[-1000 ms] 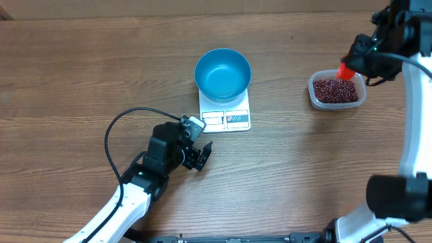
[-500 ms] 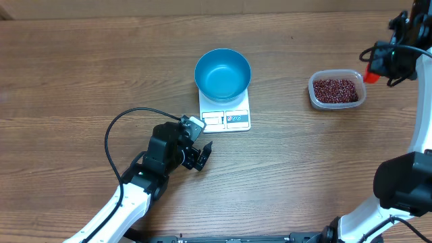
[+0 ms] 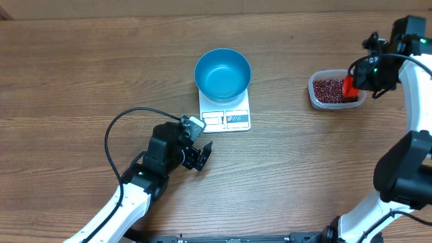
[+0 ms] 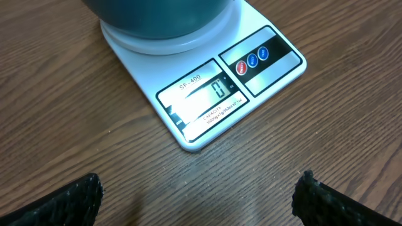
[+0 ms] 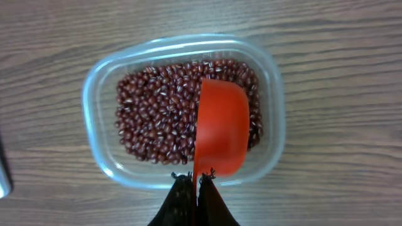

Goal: Scoop item into bowl and weigh 150g on scale
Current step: 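Raise the scoop with the right gripper and dip it into the beans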

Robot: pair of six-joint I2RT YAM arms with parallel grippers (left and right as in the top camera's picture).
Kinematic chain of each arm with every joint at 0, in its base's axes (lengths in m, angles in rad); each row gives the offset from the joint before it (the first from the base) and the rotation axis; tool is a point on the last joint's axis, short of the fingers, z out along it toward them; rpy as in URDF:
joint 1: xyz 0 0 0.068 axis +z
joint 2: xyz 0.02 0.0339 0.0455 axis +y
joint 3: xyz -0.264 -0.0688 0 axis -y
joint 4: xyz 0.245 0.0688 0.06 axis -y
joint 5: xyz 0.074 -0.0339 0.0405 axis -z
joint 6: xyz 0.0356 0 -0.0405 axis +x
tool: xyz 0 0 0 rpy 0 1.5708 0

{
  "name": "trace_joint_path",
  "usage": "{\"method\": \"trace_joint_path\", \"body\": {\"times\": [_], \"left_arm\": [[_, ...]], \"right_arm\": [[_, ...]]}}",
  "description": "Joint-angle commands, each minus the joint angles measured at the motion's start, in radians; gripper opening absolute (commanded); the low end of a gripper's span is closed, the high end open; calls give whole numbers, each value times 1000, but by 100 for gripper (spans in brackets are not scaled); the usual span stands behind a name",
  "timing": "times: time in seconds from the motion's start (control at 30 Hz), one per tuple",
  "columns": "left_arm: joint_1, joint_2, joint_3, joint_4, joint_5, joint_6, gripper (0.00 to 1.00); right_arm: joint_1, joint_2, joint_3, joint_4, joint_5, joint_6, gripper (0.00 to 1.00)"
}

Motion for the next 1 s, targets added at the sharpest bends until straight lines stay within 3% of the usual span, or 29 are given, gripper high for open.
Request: {"method": "trace_joint_path", "body": {"times": [0.0,0.97], "left_arm": [[-1,7,-1,3,3,-15,100],[-1,7,-1,3,3,-15,99]], "right_arm": [[-2,24,-35,26,-17,-14,4],[-4,95,-166,85,-270,23,4]]}}
